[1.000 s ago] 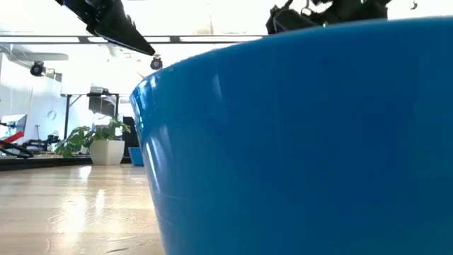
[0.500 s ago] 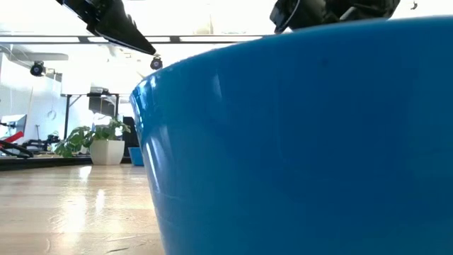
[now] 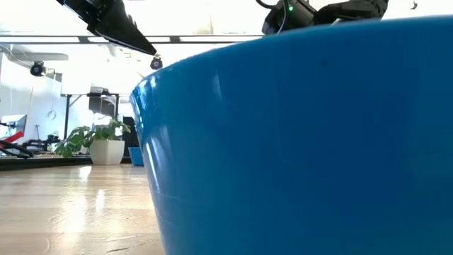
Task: Pick & Place Mini bowls
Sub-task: Stack the bottom purple bowl on the purple bowl on the shelf
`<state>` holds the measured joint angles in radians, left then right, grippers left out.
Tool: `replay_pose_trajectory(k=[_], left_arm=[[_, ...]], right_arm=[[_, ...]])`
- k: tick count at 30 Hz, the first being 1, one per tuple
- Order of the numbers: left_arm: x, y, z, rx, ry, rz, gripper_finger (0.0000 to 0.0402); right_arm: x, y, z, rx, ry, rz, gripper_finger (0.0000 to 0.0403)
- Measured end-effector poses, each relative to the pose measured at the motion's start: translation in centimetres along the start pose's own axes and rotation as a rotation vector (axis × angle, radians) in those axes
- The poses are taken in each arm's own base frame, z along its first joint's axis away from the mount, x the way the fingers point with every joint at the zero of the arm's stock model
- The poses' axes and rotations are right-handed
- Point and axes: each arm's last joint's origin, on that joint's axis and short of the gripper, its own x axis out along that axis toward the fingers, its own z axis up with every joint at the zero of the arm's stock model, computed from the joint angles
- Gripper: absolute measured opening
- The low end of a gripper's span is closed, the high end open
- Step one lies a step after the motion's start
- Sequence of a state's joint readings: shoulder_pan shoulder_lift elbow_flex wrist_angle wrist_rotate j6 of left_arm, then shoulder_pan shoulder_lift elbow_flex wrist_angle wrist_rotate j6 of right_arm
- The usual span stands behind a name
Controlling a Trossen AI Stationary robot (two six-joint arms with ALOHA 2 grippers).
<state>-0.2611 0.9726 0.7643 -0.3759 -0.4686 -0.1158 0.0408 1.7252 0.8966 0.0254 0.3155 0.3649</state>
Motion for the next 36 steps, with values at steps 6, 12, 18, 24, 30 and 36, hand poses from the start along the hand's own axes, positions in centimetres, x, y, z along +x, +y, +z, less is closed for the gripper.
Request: replay_pose_trajectory(k=[6,12,18,24,30,36], left_arm=[[0.0,0.0,0.0,0.0,0.0,0.0,0.0074],[0.0,0.0,0.0,-0.001,0.0,0.0,0.0074],[0.0,0.0,0.0,-0.003,-0.002,0.0,0.0074],[0.0,0.0,0.0,-0.016,-0.002,0.0,0.0074],[0.0,0.0,0.0,-0.016,-0.002,0.0,0.0074],[0.0,0.0,0.0,-0.016,-0.002,0.0,0.0074]], right_arm=[[0.0,0.0,0.0,0.004,0.009,0.024,0.0123],[0.2,0.0,-0.1,0.027,0.013,0.026,0.0123],[2.2,-0.1,-1.6,0.02,0.093,0.049,0.0123],[3.5,0.1,-2.1,0.017,0.118,0.062,0.0115],[3.0,0.2,-1.6,0.013,0.105,0.074,0.0064],[2.3,0.3,-0.9,0.022,0.083,0.108,0.0014]])
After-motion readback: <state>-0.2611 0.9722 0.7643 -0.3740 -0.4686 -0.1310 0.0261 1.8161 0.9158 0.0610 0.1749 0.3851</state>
